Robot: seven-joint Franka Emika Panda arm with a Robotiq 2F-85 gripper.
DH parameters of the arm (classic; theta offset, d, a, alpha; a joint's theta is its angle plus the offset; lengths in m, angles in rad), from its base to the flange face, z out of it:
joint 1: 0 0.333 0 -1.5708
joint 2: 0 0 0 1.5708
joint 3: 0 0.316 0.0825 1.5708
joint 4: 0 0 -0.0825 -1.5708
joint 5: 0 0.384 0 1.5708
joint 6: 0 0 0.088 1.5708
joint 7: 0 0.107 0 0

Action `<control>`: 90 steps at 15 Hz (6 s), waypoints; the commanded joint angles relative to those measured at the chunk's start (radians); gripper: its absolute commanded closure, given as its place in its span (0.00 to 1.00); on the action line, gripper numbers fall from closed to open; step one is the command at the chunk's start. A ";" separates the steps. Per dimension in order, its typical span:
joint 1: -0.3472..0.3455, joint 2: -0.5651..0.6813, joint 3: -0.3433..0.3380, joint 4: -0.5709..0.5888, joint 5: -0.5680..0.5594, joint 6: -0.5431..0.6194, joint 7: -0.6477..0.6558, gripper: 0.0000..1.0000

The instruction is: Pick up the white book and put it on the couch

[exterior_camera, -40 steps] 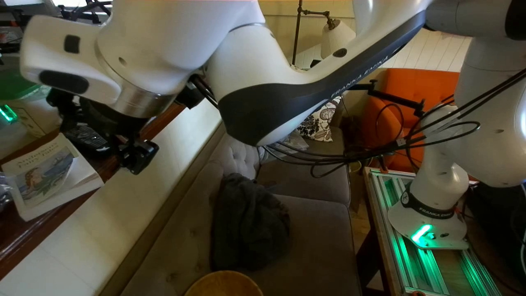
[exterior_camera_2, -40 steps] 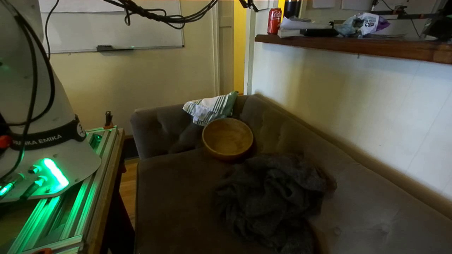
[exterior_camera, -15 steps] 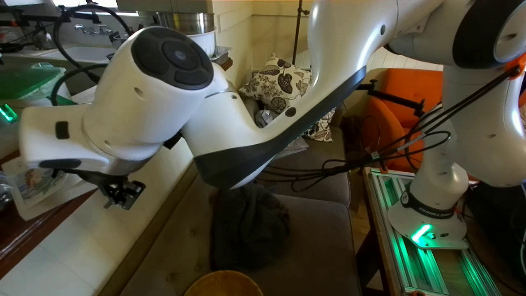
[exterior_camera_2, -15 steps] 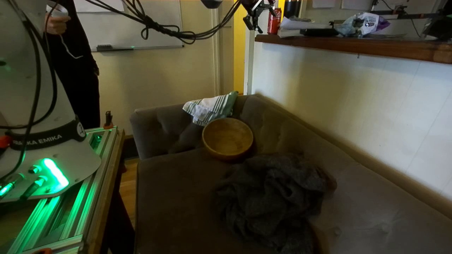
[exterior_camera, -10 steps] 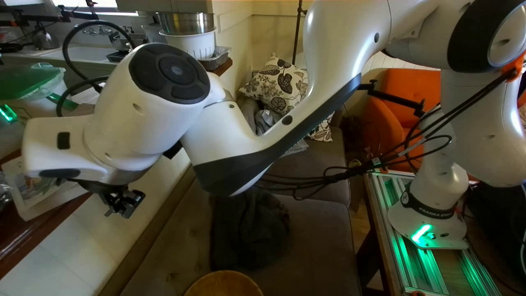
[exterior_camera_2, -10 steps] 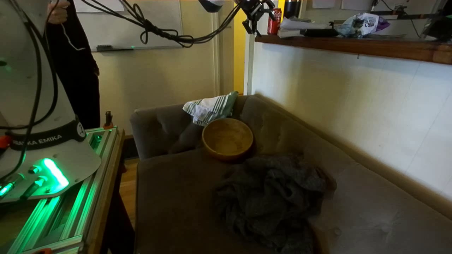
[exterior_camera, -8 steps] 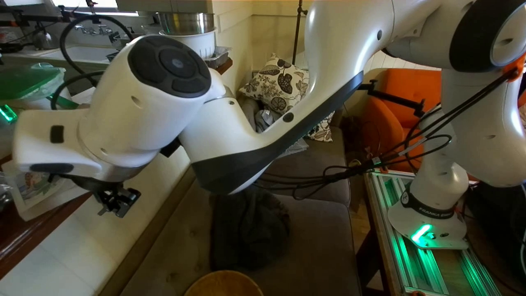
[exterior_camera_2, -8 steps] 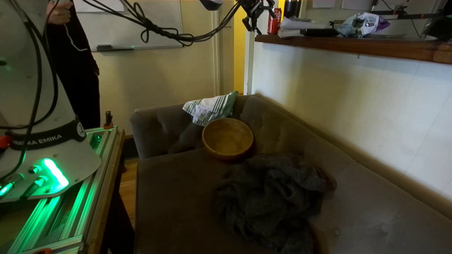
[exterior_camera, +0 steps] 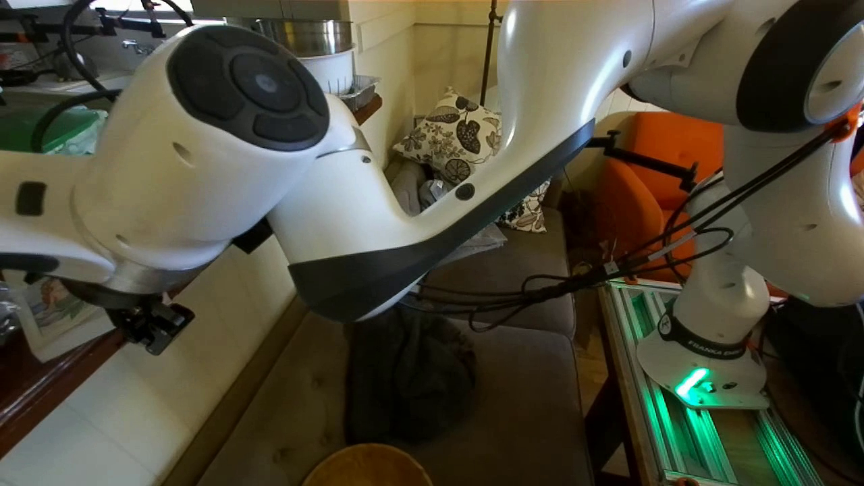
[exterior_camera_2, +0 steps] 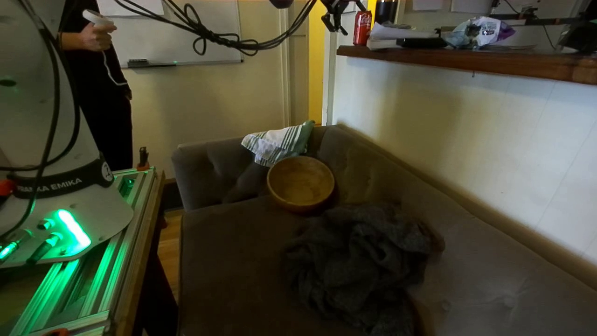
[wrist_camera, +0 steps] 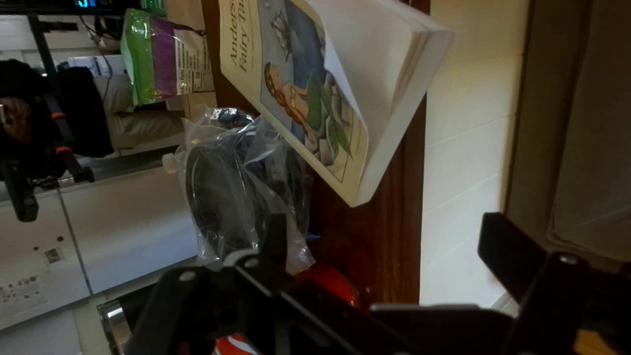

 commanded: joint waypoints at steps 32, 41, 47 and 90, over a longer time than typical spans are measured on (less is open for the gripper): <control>0.049 0.343 -0.058 0.449 0.030 -0.348 -0.102 0.06; -0.012 0.253 -0.028 0.347 0.027 -0.344 -0.224 0.66; -0.052 0.059 -0.028 0.148 0.005 -0.287 -0.258 0.93; -0.523 -0.452 0.081 -0.925 0.973 0.309 -1.167 0.26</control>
